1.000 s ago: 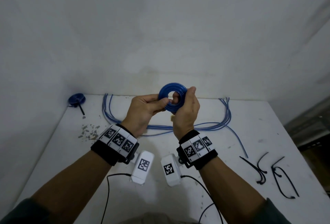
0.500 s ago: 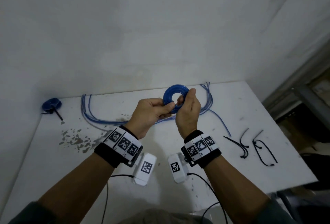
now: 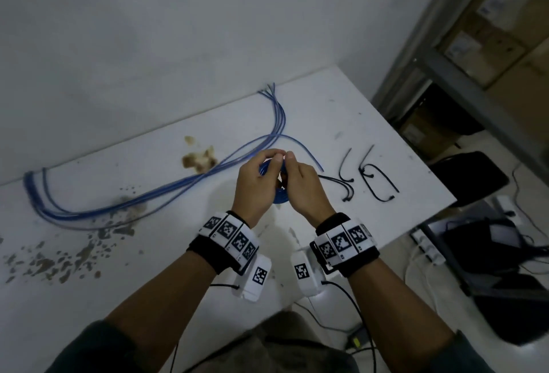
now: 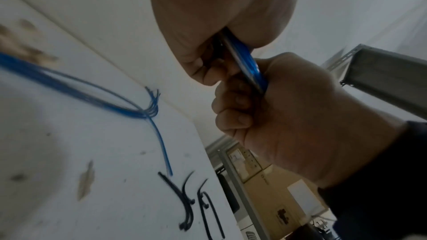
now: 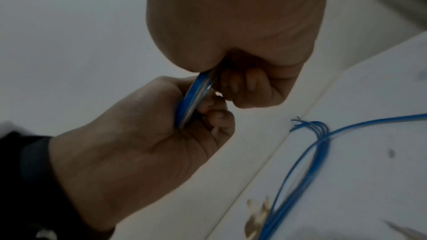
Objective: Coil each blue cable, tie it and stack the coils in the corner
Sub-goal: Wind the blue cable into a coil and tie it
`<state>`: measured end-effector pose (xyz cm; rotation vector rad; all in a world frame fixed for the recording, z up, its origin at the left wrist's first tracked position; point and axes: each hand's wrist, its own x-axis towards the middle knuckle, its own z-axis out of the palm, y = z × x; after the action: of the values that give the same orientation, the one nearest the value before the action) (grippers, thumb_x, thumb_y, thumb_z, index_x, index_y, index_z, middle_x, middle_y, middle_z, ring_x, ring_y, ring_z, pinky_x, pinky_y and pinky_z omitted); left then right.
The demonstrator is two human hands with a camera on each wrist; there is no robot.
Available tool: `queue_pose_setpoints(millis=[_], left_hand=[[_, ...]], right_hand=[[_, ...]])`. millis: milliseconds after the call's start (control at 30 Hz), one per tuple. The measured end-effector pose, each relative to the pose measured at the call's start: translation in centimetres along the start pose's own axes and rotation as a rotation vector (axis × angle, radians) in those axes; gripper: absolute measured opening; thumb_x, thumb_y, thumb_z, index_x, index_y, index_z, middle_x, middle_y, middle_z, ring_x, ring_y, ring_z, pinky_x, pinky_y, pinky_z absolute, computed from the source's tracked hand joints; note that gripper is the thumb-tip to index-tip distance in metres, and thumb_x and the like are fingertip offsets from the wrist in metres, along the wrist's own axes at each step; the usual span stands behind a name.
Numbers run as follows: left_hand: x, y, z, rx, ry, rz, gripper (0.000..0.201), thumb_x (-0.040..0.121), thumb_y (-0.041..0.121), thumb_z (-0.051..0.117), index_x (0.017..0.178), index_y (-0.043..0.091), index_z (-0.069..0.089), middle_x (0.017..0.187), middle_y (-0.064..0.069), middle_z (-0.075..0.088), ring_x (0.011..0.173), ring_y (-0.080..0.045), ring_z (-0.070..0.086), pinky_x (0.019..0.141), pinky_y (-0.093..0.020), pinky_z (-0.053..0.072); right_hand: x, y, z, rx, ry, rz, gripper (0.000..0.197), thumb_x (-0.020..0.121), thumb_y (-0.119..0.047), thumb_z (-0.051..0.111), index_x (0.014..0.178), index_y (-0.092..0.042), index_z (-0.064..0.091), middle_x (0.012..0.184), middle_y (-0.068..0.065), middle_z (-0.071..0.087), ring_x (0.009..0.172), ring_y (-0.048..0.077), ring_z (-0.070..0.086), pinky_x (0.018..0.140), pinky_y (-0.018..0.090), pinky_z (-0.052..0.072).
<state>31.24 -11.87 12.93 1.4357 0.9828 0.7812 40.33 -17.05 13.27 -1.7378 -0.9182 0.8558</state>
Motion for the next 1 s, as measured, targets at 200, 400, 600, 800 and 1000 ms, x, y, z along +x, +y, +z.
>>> queue_pose_setpoints(millis=[200, 400, 600, 800, 1000], left_hand=[[0.7, -4.2, 3.9, 0.075, -0.075, -0.096, 0.022, 0.101, 0.019, 0.052, 0.091, 0.013, 0.070, 0.056, 0.014, 0.059, 0.051, -0.009, 0.050, 0.055, -0.019, 0.044], [1.3, -7.0, 4.9, 0.082, -0.027, -0.150, 0.023, 0.102, 0.015, 0.050, 0.094, 0.006, 0.070, 0.051, 0.011, 0.053, 0.050, -0.010, 0.045, 0.052, -0.018, 0.041], [1.8, -7.6, 3.8, 0.143, 0.029, -0.158, 0.024, 0.101, 0.015, 0.050, 0.091, 0.009, 0.071, 0.051, 0.012, 0.055, 0.049, -0.008, 0.046, 0.052, -0.016, 0.042], [3.0, -7.5, 2.3, 0.150, 0.090, -0.155, 0.024, 0.101, 0.016, 0.051, 0.090, 0.011, 0.071, 0.063, 0.009, 0.058, 0.052, -0.004, 0.048, 0.053, -0.018, 0.043], [4.2, -8.0, 0.6, 0.150, 0.200, -0.187, 0.023, 0.101, 0.019, 0.052, 0.090, 0.014, 0.071, 0.069, 0.006, 0.060, 0.055, -0.004, 0.050, 0.054, -0.016, 0.044]], right_hand=[[1.1, 5.0, -4.5, -0.032, -0.094, 0.245, 0.064, 0.104, -0.056, 0.019, 0.065, -0.014, 0.049, 0.061, -0.004, 0.050, 0.054, 0.008, 0.043, 0.057, 0.027, 0.034], [7.0, 13.2, -10.5, -0.809, 0.102, 0.113, 0.026, 0.099, -0.017, 0.050, 0.115, -0.002, 0.064, 0.115, 0.021, 0.059, 0.109, 0.036, 0.054, 0.081, 0.040, 0.045], [9.1, 17.7, -12.1, -1.175, -0.270, 0.190, 0.023, 0.083, -0.004, 0.069, 0.106, -0.002, 0.067, 0.112, 0.019, 0.060, 0.110, 0.035, 0.056, 0.073, 0.038, 0.050], [9.1, 17.4, -12.4, -1.085, -0.145, 0.021, 0.017, 0.090, 0.002, 0.054, 0.094, 0.001, 0.070, 0.099, 0.021, 0.062, 0.102, 0.036, 0.054, 0.067, 0.035, 0.042], [5.0, 8.3, -9.5, -0.571, -0.119, -0.550, 0.012, 0.091, -0.014, 0.057, 0.098, -0.008, 0.065, 0.084, 0.004, 0.062, 0.079, 0.021, 0.056, 0.068, 0.028, 0.043]])
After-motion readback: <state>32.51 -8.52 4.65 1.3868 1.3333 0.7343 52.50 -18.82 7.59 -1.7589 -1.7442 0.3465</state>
